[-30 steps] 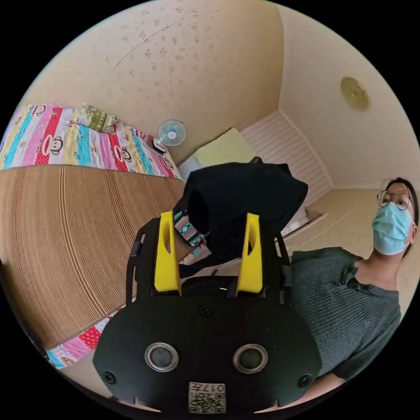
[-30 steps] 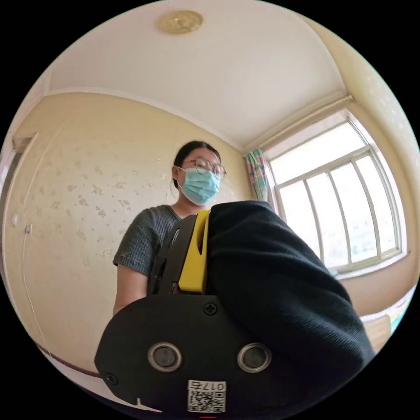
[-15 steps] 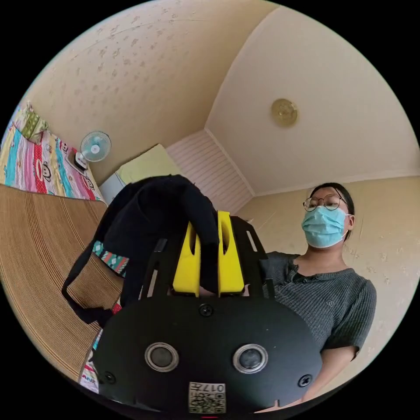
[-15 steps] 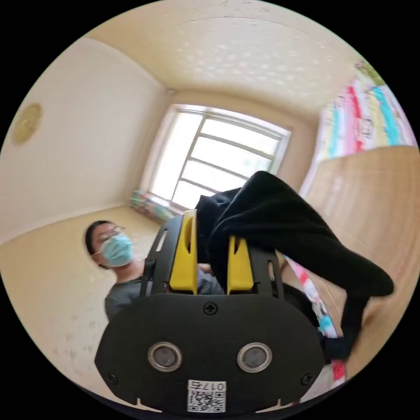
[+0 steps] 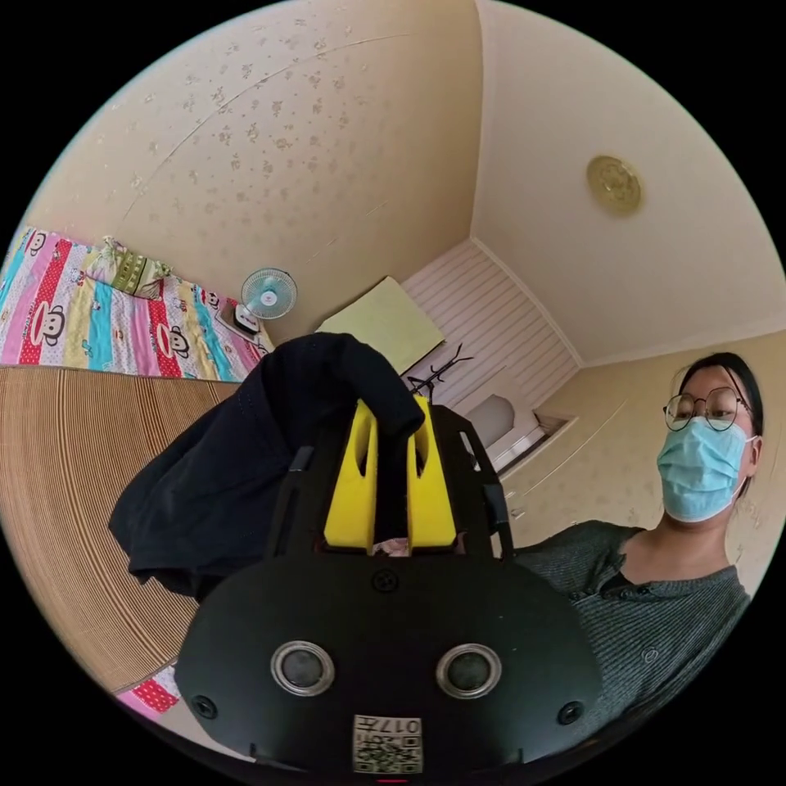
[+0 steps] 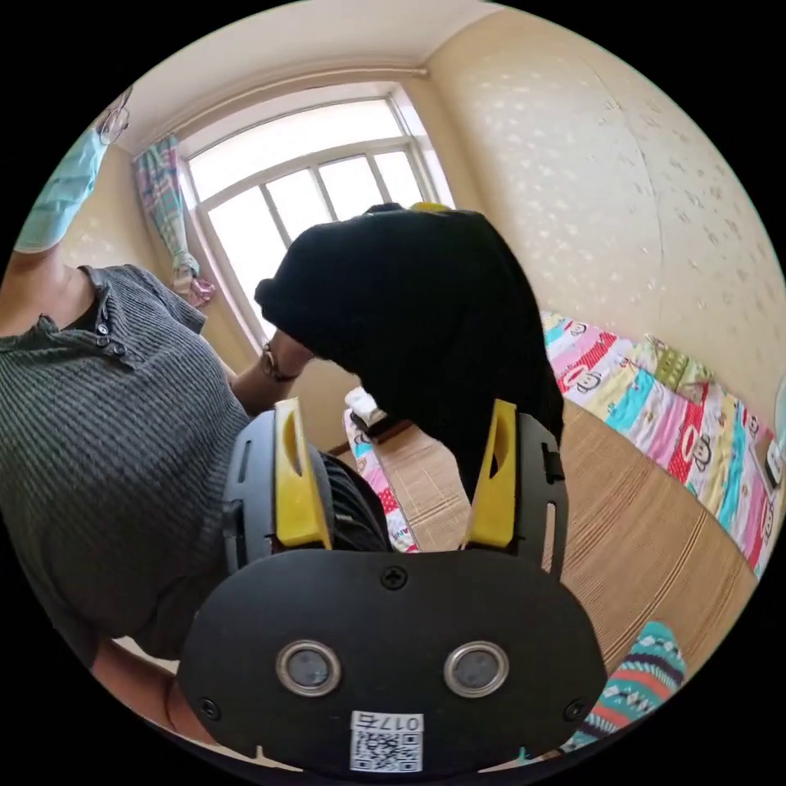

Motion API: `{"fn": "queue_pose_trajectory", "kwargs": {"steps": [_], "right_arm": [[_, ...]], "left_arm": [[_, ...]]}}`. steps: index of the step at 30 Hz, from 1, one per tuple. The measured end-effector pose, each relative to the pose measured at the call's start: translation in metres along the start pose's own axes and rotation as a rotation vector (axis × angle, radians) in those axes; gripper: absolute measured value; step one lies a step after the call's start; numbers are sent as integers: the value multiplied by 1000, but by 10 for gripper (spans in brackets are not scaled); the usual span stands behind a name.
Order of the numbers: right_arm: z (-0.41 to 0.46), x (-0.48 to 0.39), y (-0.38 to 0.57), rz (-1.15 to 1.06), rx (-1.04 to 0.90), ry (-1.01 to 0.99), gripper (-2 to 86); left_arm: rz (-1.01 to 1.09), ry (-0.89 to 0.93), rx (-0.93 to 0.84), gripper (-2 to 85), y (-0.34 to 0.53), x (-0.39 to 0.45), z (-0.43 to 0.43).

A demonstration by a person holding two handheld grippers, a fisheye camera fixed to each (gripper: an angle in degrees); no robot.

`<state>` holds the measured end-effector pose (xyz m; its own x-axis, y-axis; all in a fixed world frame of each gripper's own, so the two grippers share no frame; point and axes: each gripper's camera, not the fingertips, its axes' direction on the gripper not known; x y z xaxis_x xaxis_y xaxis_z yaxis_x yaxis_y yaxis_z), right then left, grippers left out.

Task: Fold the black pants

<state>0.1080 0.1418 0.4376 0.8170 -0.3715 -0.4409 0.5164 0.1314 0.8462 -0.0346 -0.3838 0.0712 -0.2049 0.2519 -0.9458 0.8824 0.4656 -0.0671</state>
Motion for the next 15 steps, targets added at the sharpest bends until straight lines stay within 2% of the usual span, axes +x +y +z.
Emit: {"fn": "queue_pose_trajectory", "kwargs": {"steps": [1, 3, 7, 10, 15], "right_arm": [[1, -6, -11, 17, 34, 71, 132], [-2, -7, -24, 76, 73, 274, 75], [-30, 2, -59, 93, 104, 378, 38], [-50, 2, -83, 73, 136, 392, 27], [-76, -20, -116, -3, 190, 377, 23]], "left_arm": [[9, 4, -9, 64, -1, 3, 4], [65, 46, -36, 96, -8, 12, 14], [138, 152, -42, 123, -14, 19, 8], [166, 41, -47, 144, -5, 29, 2], [244, -229, -161, 230, 8, 67, 29]]}}
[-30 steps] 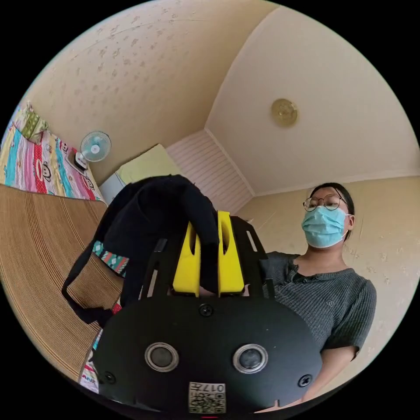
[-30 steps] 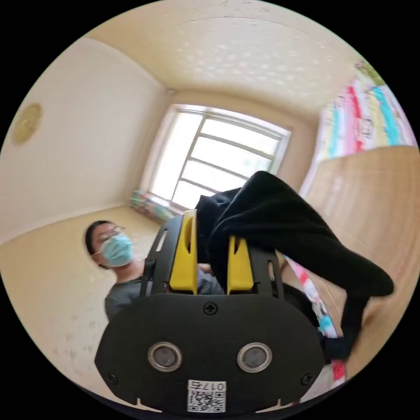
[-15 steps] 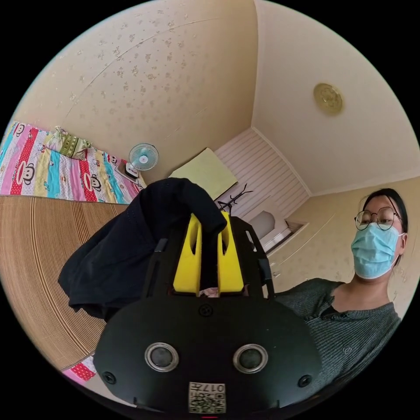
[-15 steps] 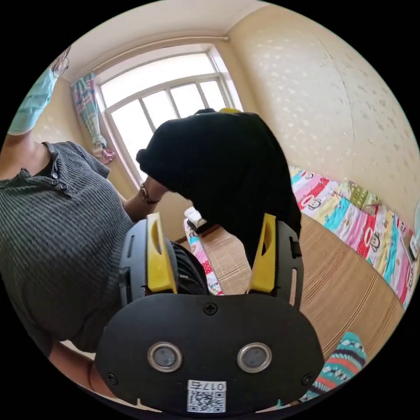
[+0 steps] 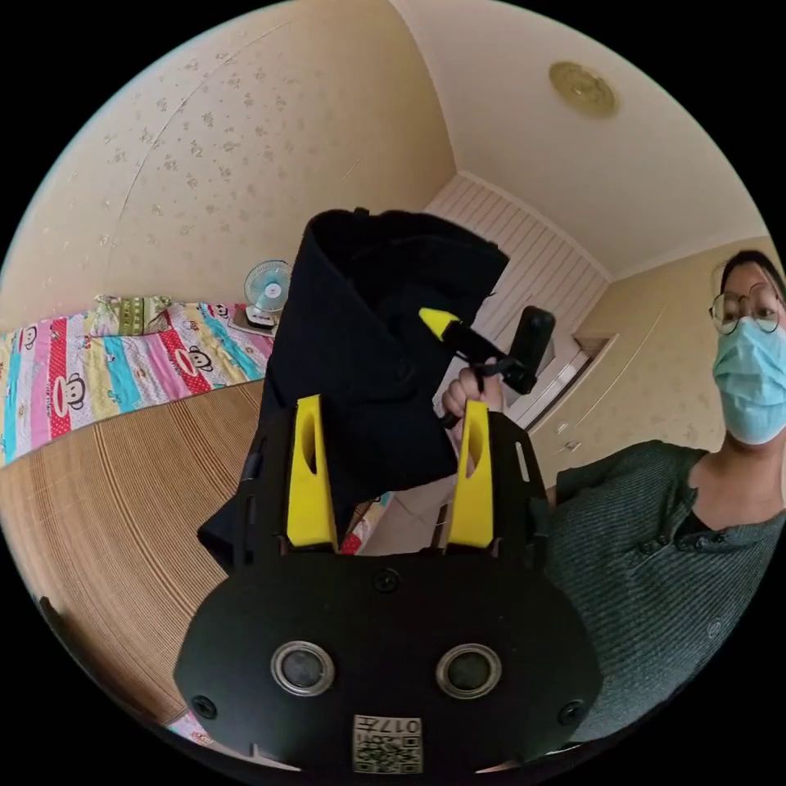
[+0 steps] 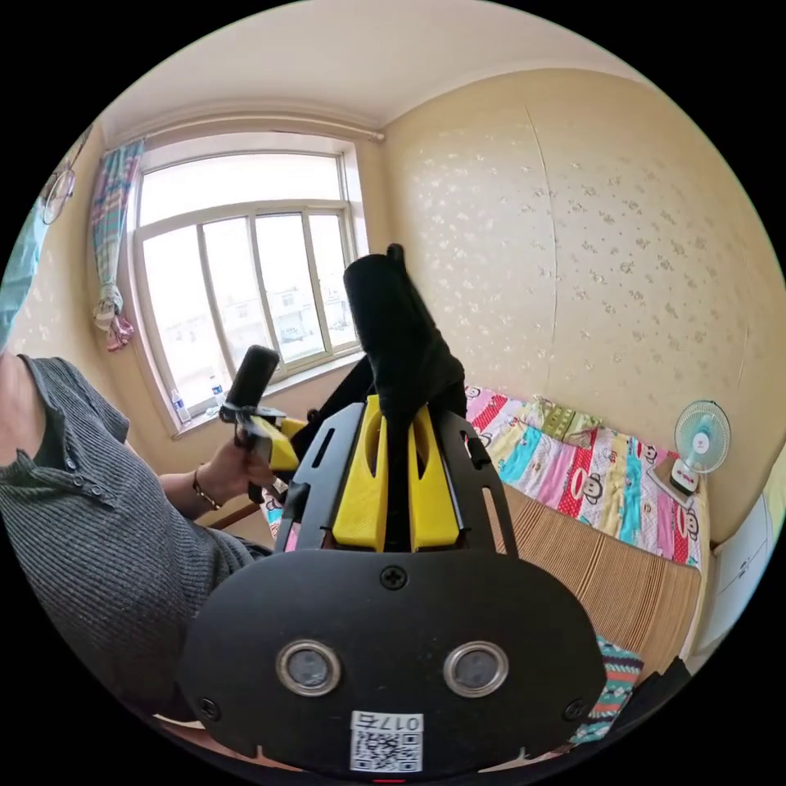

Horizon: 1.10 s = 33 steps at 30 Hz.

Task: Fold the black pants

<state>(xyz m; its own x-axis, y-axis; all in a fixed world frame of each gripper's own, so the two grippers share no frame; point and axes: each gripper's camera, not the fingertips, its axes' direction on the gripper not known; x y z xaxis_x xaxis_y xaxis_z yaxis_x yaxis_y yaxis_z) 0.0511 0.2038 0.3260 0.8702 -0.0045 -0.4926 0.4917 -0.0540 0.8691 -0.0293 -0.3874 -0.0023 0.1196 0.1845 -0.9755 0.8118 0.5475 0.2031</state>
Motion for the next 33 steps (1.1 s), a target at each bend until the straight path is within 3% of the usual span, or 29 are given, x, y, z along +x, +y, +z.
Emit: {"fn": "queue_pose_trajectory", "kwargs": {"steps": [2, 5, 7, 12, 15, 18, 20, 23, 25, 26, 28, 30, 33], "right_arm": [[-10, -5, -11, -15, 22, -17, 22], [-36, -10, -24, -34, 54, -11, 19], [-69, 0, -29, -17, 64, 94, 15], [-152, 73, -46, 199, 159, 249, 15], [-183, 94, -96, 198, 386, 323, 21], [-155, 89, -194, 16, 388, 364, 29], [-115, 91, -251, -115, 375, 289, 37], [-15, 116, -335, -205, 205, 9, 67], [98, 136, -376, -111, -124, -143, 92], [124, 139, -376, -90, -191, -158, 96], [202, 145, -342, -12, -335, -191, 80], [240, 148, -288, 27, -393, -248, 62], [292, 162, -155, 175, -558, -367, 51]], "left_arm": [[28, -126, -38, 230, -9, 17, 3], [39, -421, -68, 75, -27, 27, 2], [76, -345, -75, 50, -48, 28, -7], [175, 161, -136, 46, -151, 42, -28], [215, 273, -112, 45, -221, 63, -54], [249, 301, 19, 45, -280, 69, -130], [244, 249, 110, 45, -301, 59, -190], [82, 181, 217, 46, -312, 7, -290], [-56, 97, 253, 47, -302, -42, -347], [-141, -2, 265, 48, -288, -77, -382], [-323, -176, 261, 47, -255, -138, -431], [-663, -392, 255, 36, -176, -224, -492], [-1054, -522, 266, 6, -51, -292, -555]]}}
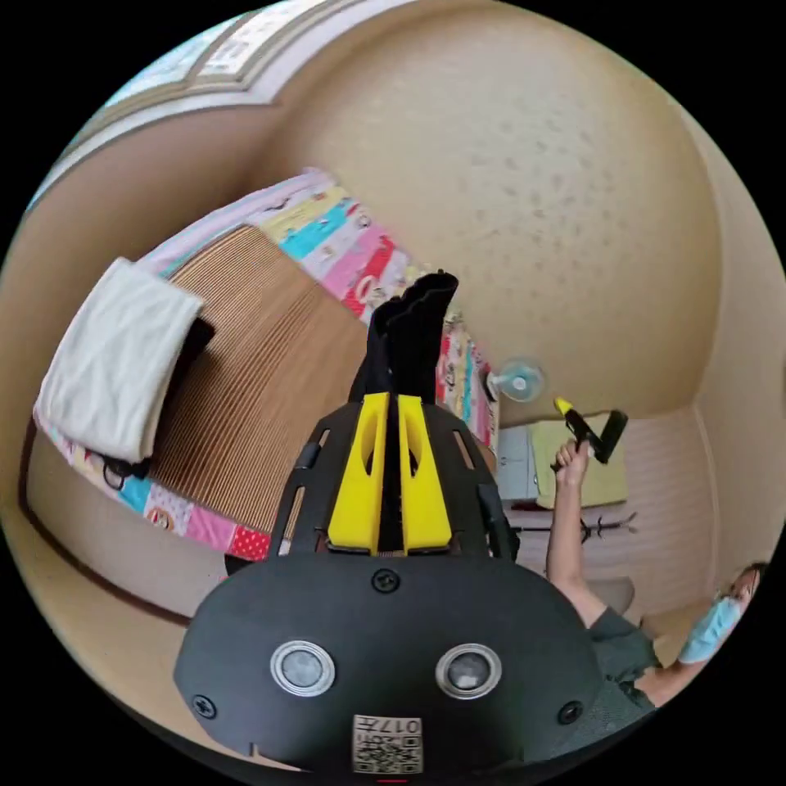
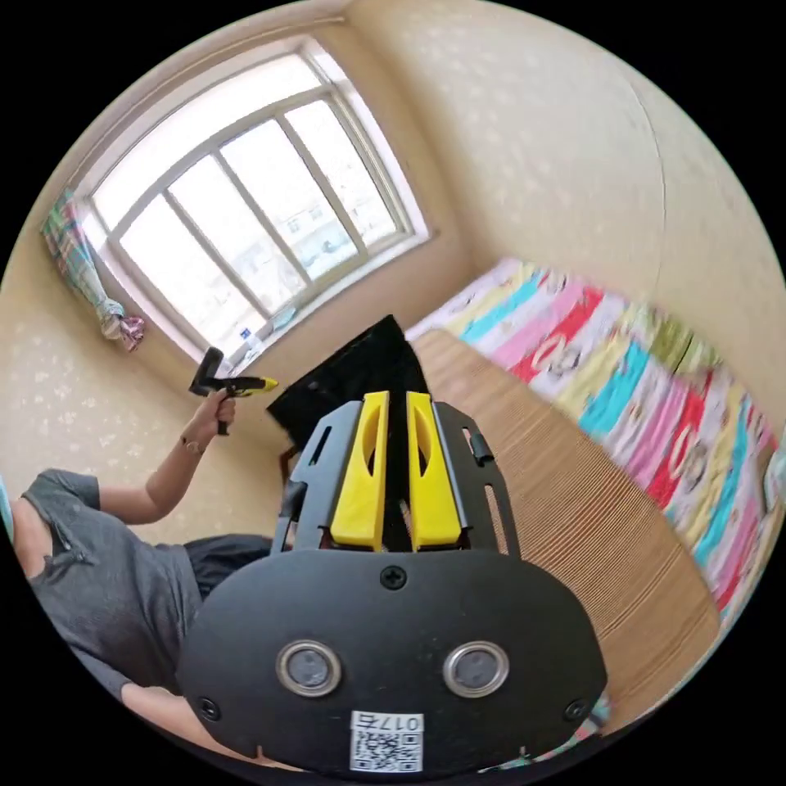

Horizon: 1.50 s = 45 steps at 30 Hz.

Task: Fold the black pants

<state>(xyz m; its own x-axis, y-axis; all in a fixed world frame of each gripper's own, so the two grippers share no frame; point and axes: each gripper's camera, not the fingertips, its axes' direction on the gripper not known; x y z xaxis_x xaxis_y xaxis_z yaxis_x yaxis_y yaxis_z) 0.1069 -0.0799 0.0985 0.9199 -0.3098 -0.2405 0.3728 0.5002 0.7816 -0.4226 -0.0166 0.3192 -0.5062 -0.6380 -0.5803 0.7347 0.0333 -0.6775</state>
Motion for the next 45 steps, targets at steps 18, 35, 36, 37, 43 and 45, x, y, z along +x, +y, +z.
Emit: {"fn": "queue_pose_trajectory", "kwargs": {"steps": [18, 35, 36, 37, 43, 45], "right_arm": [[96, 74, 529, 1747, 315, -384, 190], [-209, -162, 549, 1321, 817, 21, 16], [-210, -175, 583, 1409, 785, 18, 17], [-198, -183, 618, 1563, 726, -48, 17], [-164, -255, 689, 1820, 851, -311, 40], [-159, -270, 695, 1831, 975, -413, 68]], "left_arm": [[-390, 98, -587, 76, -87, -126, 9], [-618, 36, -553, 155, -273, -131, -60], [-658, 68, -530, 158, -276, -136, -62], [-675, 87, -520, 158, -277, -139, -62], [-822, 204, -467, 92, -283, -153, -66], [-836, 204, -491, 61, -287, -157, -77]]}}
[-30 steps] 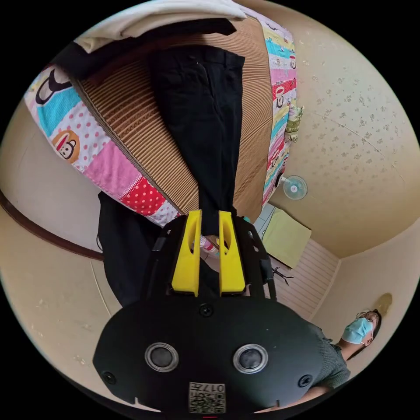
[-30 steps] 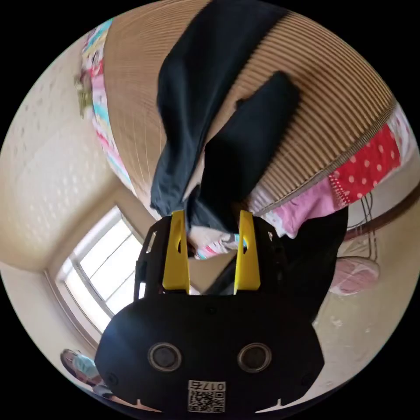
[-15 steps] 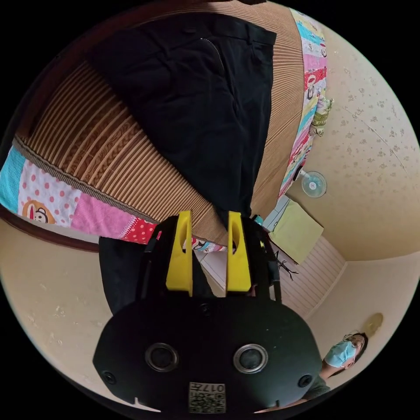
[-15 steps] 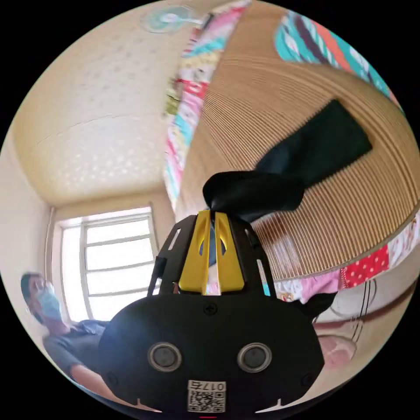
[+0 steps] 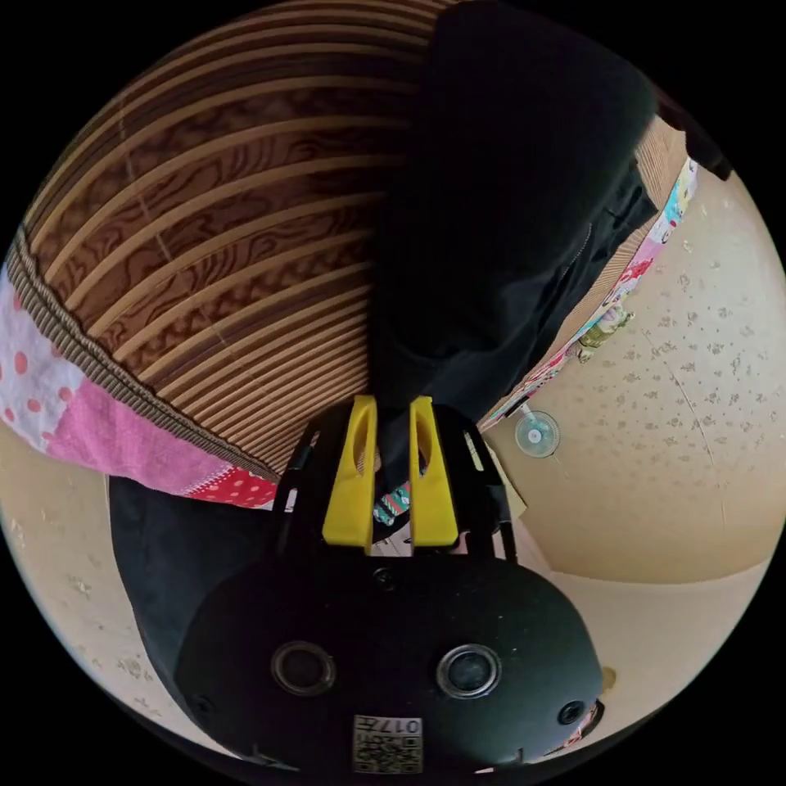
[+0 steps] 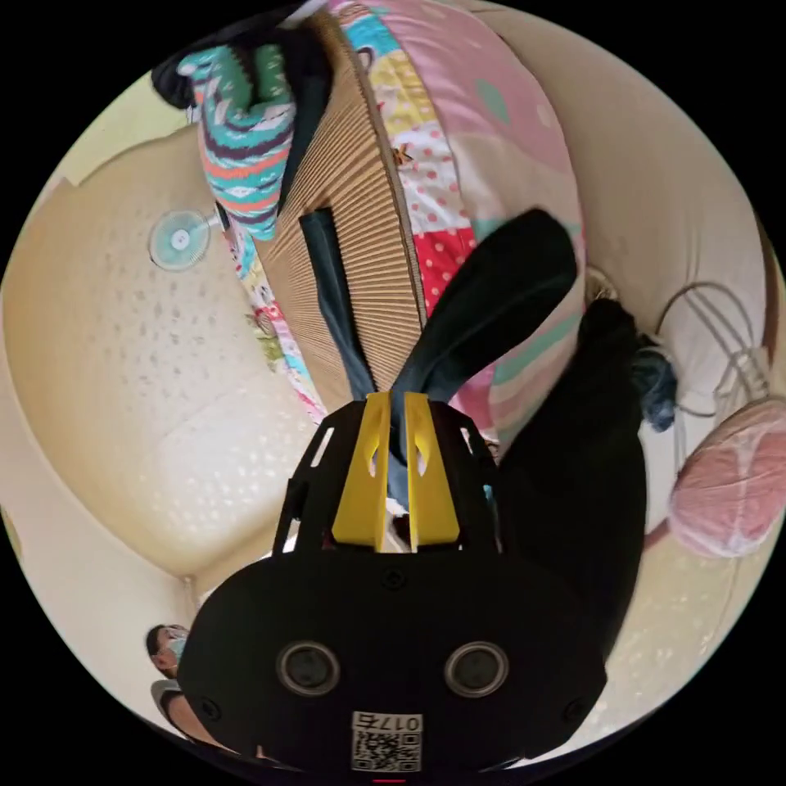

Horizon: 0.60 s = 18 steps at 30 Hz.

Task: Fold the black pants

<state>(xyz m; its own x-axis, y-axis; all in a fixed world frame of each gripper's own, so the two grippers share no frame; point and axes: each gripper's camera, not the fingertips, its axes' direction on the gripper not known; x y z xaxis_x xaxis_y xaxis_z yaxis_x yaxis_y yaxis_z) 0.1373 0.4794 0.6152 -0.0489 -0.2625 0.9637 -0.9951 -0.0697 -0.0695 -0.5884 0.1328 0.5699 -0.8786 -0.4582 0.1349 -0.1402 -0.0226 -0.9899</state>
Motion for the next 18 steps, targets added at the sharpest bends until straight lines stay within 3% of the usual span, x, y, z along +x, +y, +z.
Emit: {"fn": "queue_pose_trajectory", "kwargs": {"steps": [4, 8, 11, 14, 18], "right_arm": [[-20, 13, 23, 162, 138, -262, 139], [-30, 6, 23, 260, 168, -330, 140], [-36, -16, 9, 287, 74, -145, 122], [-44, -42, -4, 284, -28, 102, 51], [-58, -108, -14, 62, -165, 260, 21]], "left_arm": [[48, 81, -27, 37, 10, 7, -26], [359, 3, 12, 28, 49, 47, -87], [254, -60, 146, 24, 82, 34, -130], [157, -169, 248, 4, 105, 25, -148], [193, -134, 251, 19, 115, 29, -135]]}}
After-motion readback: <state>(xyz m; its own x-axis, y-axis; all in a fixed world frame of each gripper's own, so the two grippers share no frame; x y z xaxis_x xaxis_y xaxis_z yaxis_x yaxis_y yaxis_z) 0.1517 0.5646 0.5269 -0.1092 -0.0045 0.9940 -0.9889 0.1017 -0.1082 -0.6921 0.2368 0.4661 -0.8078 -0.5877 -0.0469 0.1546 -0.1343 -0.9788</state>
